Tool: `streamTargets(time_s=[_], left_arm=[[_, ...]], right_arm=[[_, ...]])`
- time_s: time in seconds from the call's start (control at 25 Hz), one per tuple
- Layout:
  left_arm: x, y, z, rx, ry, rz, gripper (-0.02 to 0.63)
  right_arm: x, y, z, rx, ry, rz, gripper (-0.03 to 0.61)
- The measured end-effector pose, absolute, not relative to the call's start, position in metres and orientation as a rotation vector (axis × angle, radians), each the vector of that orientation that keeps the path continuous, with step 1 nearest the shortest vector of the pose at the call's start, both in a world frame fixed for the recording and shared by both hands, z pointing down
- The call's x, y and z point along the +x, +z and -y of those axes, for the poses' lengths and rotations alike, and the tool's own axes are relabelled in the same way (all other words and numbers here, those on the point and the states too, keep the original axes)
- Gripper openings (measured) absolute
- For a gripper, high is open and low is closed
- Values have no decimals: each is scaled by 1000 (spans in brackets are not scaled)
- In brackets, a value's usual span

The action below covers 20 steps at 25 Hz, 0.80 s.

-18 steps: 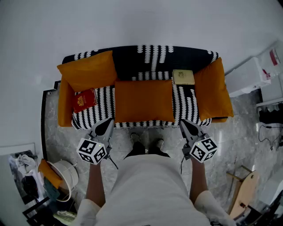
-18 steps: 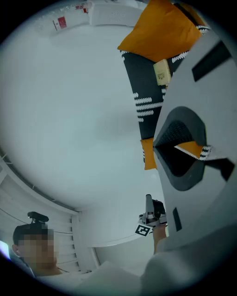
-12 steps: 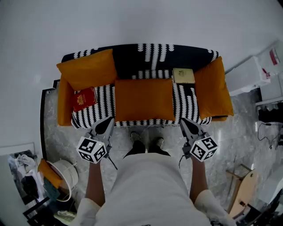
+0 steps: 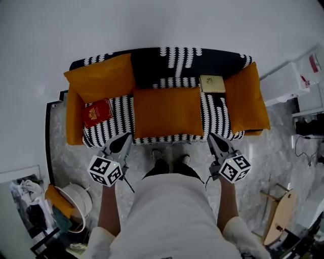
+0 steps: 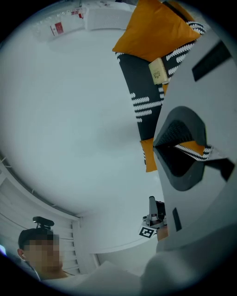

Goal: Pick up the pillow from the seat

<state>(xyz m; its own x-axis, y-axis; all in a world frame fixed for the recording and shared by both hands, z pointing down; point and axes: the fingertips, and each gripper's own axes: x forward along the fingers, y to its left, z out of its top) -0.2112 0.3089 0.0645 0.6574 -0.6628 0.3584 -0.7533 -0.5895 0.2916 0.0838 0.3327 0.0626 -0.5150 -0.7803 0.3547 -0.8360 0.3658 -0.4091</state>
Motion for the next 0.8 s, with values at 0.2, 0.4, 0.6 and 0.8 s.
streamTargets(time_s=[0.2, 0.4, 0.6, 0.8], left_arm=[[-221, 74, -307, 2446, 282, 1053, 11], [-222, 93, -308, 2406, 285, 1009, 11], [-210, 104, -309, 2387, 282, 950, 11], [-198, 108, -294, 2391, 316, 944, 11]], right_arm=[[69, 64, -330, 1516, 869, 2504, 8], [63, 72, -337, 1526, 889, 2448, 8], [62, 74, -340, 1482, 926, 2434, 8], [68, 80, -327, 1462, 935, 2427, 8]])
